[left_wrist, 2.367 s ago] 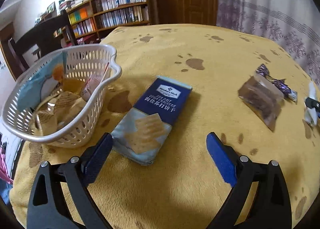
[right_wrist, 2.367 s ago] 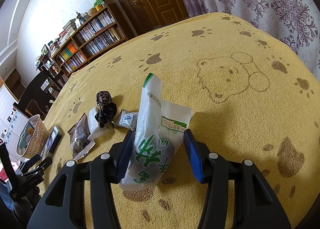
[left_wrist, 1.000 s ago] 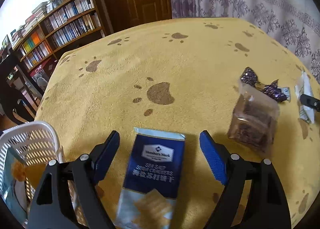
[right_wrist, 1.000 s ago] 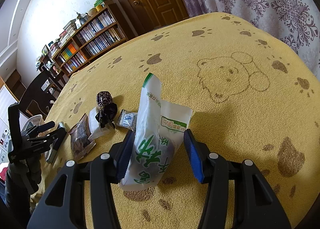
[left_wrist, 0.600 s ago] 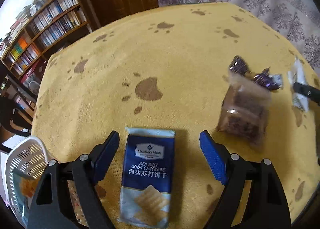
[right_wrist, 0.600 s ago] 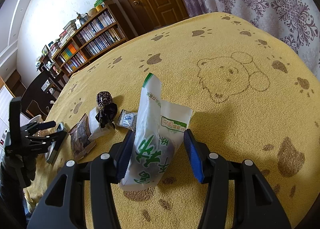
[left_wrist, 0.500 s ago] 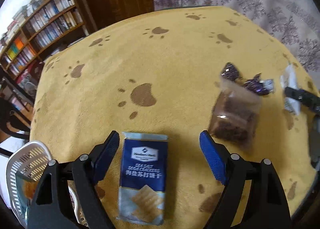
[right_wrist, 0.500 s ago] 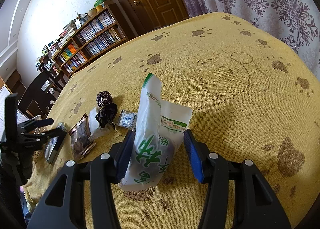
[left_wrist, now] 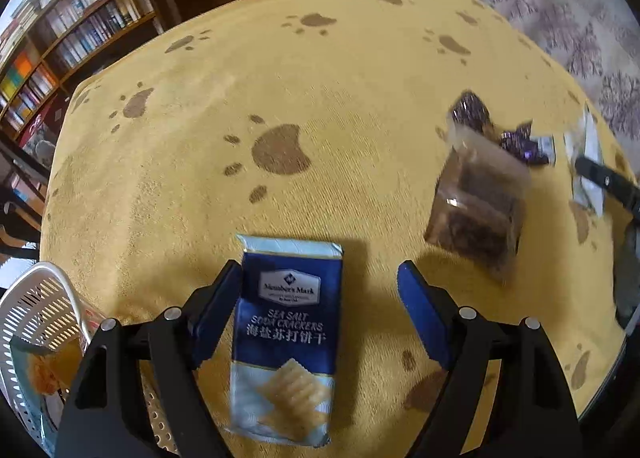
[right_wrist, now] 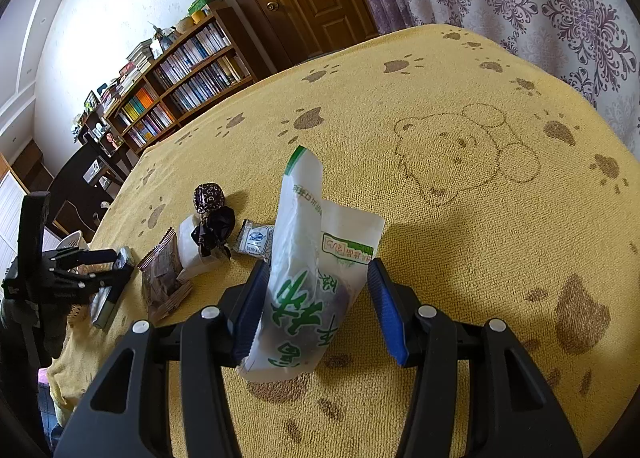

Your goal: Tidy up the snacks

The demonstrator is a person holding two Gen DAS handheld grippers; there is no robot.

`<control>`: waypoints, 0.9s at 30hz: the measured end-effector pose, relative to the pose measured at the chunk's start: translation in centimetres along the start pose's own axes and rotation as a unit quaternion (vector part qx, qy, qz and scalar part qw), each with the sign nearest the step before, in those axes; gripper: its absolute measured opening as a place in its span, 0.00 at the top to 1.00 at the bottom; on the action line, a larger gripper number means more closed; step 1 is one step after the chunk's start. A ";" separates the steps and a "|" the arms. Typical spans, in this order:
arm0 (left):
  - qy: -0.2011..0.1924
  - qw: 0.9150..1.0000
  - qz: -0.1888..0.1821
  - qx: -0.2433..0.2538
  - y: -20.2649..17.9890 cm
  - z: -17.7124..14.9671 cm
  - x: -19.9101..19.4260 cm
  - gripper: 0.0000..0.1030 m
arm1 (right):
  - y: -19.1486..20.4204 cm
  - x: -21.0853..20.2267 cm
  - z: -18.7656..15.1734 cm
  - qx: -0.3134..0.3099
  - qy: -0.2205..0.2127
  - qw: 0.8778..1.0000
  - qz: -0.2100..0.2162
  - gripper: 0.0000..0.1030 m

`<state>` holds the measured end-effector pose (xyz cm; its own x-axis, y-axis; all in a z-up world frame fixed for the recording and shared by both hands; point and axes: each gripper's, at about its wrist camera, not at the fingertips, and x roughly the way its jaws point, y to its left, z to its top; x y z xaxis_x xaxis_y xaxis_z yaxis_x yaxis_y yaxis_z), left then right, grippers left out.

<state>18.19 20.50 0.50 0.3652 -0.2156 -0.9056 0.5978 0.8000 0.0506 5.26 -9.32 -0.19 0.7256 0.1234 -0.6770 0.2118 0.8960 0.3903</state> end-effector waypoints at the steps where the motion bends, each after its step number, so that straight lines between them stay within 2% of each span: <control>1: 0.001 1.000 0.000 0.001 -0.1 0.0 0.0 0.21 | 0.0 0.0 0.0 0.000 0.000 1.000 0.000 0.50; 3: 0.004 1.000 -0.004 0.002 -0.4 -0.2 -0.1 0.21 | 0.0 0.0 0.0 0.000 0.000 1.000 0.000 0.50; 6: 0.006 1.000 -0.030 -0.001 -1.3 -1.0 -0.7 0.21 | 0.0 0.0 0.0 0.001 0.000 1.000 0.001 0.50; 8: 0.000 0.999 -0.052 0.018 -2.9 -2.4 -1.4 0.21 | 0.0 -0.2 0.0 0.001 0.000 1.000 0.001 0.50; 11: -0.010 0.997 -0.059 0.052 -5.1 -4.4 -2.3 0.21 | 0.0 -0.2 0.0 0.001 -0.001 1.000 0.001 0.50; 13: -0.030 0.996 -0.051 0.070 -6.0 -5.9 -3.2 0.21 | 0.1 -0.2 0.0 0.001 -0.001 1.000 0.001 0.50; 16: -0.070 0.994 -0.008 0.087 -5.4 -7.2 -4.5 0.21 | 0.1 -0.2 0.0 0.001 -0.001 1.000 0.001 0.50; 18: -0.071 0.993 0.023 0.090 -4.1 -7.8 -4.3 0.21 | 0.0 -0.2 0.0 0.001 -0.001 1.000 0.001 0.50; 22: -0.076 0.991 0.019 0.108 -3.2 -8.2 -4.3 0.21 | 0.0 -0.2 0.0 0.001 -0.001 1.000 0.001 0.50; 27: -0.068 0.989 -0.021 0.128 -3.2 -8.5 -4.4 0.21 | 0.0 -0.2 0.0 0.001 -0.001 1.000 0.002 0.50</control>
<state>8.58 23.66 0.71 0.4191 -0.3332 -0.8446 0.7691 0.6247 0.1351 5.08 -9.33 -0.07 0.7276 0.1259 -0.6743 0.2107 0.8945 0.3943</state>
